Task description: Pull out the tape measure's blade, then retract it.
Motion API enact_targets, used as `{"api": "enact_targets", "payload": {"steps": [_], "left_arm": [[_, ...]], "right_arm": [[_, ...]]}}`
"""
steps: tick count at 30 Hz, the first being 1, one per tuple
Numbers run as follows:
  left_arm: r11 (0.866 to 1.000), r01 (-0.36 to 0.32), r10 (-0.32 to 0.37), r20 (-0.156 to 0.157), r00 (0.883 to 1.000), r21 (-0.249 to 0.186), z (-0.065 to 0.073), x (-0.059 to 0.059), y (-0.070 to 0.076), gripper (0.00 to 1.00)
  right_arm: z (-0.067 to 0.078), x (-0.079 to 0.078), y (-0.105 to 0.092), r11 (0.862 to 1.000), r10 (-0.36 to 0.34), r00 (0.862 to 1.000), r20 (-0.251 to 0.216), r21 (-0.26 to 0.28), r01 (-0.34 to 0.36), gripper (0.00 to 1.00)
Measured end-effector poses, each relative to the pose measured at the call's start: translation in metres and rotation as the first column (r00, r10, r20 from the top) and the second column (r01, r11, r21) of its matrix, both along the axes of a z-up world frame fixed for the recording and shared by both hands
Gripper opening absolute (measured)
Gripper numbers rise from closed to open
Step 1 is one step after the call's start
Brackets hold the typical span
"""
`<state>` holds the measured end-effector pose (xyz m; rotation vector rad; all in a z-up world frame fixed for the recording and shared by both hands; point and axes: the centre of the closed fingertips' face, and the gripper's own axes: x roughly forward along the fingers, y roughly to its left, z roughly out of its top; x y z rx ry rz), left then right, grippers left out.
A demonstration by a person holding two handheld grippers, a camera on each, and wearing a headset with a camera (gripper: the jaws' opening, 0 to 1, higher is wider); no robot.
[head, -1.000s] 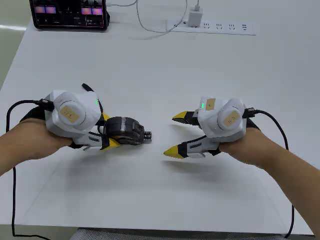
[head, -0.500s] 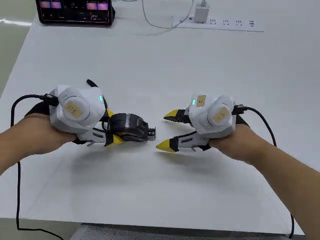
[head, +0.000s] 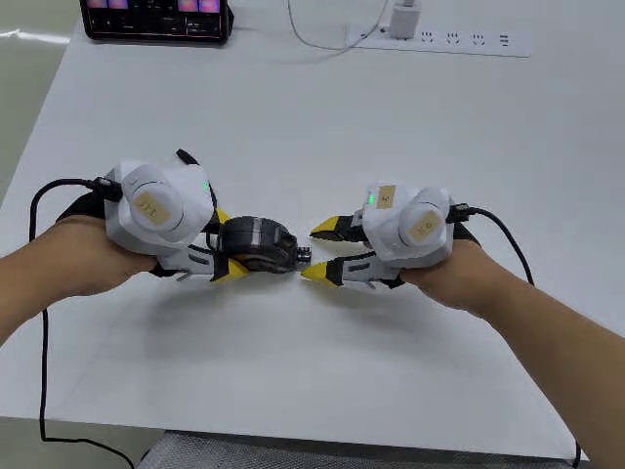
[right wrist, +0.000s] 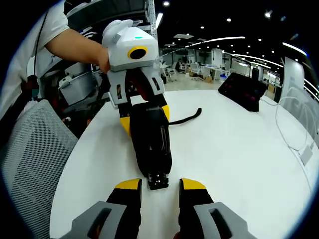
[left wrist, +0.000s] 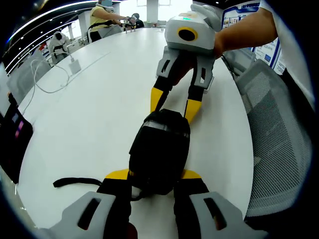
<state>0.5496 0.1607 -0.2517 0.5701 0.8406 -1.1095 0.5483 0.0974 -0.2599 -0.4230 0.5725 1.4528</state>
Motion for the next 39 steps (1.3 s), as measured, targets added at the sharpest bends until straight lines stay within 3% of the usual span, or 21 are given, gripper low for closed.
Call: {"api": "enact_targets", "payload": {"steps": [11, 27, 39], "left_arm": [[1.000, -0.001, 0.001, 0.000, 1.000, -0.003, 0.0000, -0.0001, 0.0000, 0.28], [1.000, 0.001, -0.001, 0.001, 1.000, 0.002, 0.0002, -0.0008, 0.0001, 0.28], [1.000, 0.009, -0.009, 0.005, 1.000, 0.011, -0.0004, -0.0004, 0.0007, 0.27]], "right_arm": [[-0.0039, -0.0009, 0.0035, 0.999, 0.033, 0.999, 0.014, -0.001, -0.033, 0.15], [-0.0068, -0.0037, 0.0080, 0.998, 0.067, 0.997, 0.028, -0.012, -0.066, 0.12], [-0.0069, -0.0029, 0.0073, 0.996, 0.061, 0.996, 0.061, -0.062, -0.057, 0.09]]}}
